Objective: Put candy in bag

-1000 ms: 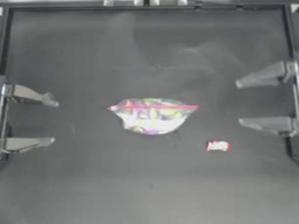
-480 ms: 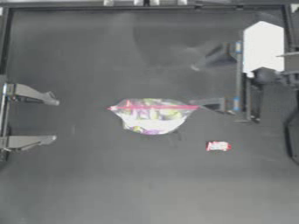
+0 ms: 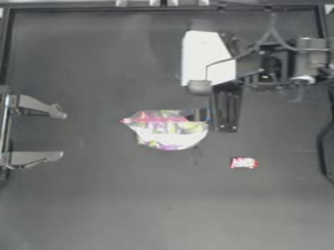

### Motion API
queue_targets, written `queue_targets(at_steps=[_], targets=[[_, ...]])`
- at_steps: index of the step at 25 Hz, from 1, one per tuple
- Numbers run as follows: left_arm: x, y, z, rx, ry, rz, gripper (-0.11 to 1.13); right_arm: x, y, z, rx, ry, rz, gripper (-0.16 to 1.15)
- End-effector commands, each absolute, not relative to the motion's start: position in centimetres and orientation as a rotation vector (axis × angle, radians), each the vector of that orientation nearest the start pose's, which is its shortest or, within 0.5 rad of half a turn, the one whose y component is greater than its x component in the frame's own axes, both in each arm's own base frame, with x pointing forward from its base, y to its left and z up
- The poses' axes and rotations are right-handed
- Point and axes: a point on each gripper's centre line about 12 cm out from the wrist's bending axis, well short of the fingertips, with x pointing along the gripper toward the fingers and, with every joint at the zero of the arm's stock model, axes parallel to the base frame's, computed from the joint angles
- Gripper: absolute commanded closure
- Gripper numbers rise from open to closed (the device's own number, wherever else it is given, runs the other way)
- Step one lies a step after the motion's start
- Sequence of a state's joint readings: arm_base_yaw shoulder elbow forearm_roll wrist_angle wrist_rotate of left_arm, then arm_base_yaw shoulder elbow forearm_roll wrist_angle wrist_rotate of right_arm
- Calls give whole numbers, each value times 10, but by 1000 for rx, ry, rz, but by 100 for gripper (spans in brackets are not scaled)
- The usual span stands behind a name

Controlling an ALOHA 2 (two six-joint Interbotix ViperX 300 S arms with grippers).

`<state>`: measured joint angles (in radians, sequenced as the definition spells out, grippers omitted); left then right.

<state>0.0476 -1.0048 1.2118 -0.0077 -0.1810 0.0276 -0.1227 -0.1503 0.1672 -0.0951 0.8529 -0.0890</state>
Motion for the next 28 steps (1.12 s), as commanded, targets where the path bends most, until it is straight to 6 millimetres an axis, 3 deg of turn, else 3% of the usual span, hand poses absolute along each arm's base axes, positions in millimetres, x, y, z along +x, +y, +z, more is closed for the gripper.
queue_targets(at_steps=[1,14,28], targets=[[193,10,275,18,30,50,2,405,-54,349,-133,880,-103,0],[193,10,270,18,42,50,2,456,-47,328,-169,959,-62,0],[191,12,263,15,63,61,2,486,-48,304,-191,995,-40,0]])
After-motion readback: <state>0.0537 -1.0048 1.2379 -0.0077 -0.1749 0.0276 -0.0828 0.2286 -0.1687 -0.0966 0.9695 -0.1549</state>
